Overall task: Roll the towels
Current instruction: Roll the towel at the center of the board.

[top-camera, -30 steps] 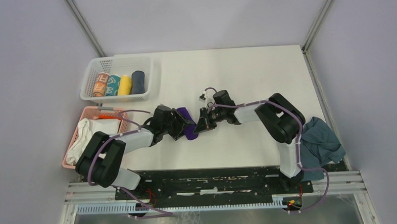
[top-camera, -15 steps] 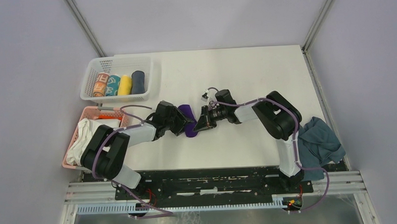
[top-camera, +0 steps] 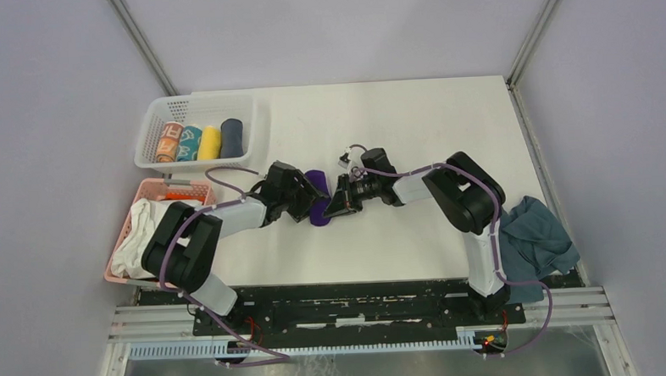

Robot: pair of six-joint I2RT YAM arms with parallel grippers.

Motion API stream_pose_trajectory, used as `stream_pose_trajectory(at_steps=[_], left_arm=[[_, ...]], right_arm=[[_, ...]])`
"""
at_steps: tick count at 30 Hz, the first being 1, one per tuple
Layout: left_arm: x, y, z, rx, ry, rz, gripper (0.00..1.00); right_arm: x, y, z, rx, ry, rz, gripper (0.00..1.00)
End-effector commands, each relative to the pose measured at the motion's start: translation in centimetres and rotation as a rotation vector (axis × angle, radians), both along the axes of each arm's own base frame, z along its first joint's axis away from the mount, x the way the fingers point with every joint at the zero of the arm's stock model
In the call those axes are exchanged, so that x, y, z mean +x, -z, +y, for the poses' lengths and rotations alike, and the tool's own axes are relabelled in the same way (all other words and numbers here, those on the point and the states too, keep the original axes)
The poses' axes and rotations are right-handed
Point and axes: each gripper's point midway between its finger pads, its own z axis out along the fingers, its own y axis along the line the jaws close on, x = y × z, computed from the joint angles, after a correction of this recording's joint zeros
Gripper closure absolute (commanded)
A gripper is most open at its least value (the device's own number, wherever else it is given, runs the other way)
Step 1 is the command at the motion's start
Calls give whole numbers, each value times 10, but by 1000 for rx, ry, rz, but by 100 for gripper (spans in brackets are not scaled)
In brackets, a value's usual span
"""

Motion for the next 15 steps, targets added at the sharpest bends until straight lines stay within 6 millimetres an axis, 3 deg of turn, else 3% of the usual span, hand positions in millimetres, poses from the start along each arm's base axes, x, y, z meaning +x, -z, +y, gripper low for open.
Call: stream_pose_trajectory(at_steps=[1, 6, 9, 15], left_arm=[[-34, 67, 53, 307, -2, 166, 30], [-41, 84, 55, 355, 21, 224, 34], [-42, 88, 59, 404, 30, 240, 44], [-29, 73, 67, 486, 56, 204, 74]], right_arm=[[-15, -4, 12, 43, -62, 35, 91], [-15, -7, 14, 53, -67, 32, 91], [-15, -11, 16, 55, -72, 18, 88], [-20, -22, 6, 0, -102, -61, 65]])
